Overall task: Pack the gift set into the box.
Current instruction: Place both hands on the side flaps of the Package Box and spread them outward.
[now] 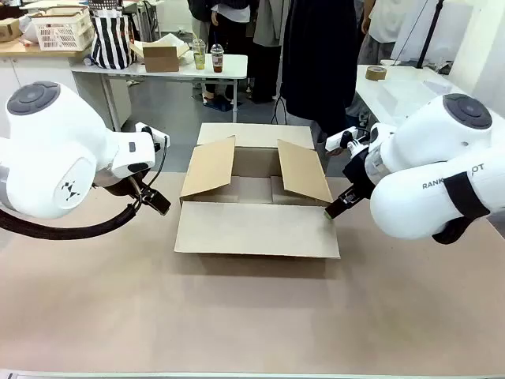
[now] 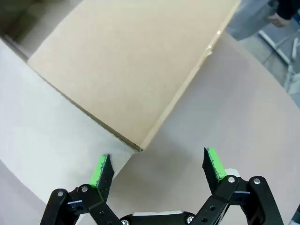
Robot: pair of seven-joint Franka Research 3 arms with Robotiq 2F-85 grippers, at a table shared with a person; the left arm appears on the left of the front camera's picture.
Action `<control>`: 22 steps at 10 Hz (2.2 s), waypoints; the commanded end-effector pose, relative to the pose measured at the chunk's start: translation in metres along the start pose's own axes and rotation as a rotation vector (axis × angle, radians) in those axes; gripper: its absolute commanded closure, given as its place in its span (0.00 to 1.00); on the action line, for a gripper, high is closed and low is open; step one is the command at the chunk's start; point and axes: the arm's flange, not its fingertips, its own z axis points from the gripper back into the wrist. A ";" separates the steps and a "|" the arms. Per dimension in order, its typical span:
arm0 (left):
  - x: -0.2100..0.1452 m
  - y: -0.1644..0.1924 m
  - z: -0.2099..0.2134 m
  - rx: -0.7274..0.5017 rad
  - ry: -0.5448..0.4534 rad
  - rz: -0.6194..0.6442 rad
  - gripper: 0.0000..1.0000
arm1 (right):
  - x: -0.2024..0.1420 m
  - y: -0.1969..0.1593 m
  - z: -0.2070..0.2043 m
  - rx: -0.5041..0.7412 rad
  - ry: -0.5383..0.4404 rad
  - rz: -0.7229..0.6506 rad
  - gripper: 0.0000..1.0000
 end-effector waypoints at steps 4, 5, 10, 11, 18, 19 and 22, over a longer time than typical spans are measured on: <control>0.000 0.000 0.000 0.000 0.000 0.000 0.00 | 0.000 0.000 0.000 0.000 -0.002 0.000 0.00; 0.000 0.000 0.000 0.000 0.000 0.000 0.00 | 0.000 0.000 0.000 0.000 -0.002 0.000 0.00; 0.000 0.000 0.000 0.000 0.000 0.000 0.00 | 0.000 0.000 0.000 0.000 -0.002 0.000 0.00; 0.000 0.000 0.000 0.000 0.000 0.000 0.00 | 0.000 0.000 0.000 0.000 -0.002 0.000 0.00; -0.004 -0.010 0.126 -0.172 -0.069 -0.156 0.00 | 0.007 -0.034 0.167 -0.125 0.084 -0.089 0.00; -0.011 -0.019 0.150 -0.195 -0.144 -0.220 0.00 | 0.003 -0.031 0.198 -0.139 -0.034 -0.079 0.00; 0.022 -0.023 0.165 -0.152 -0.145 -0.214 0.00 | 0.007 -0.035 0.219 -0.135 -0.033 -0.080 0.00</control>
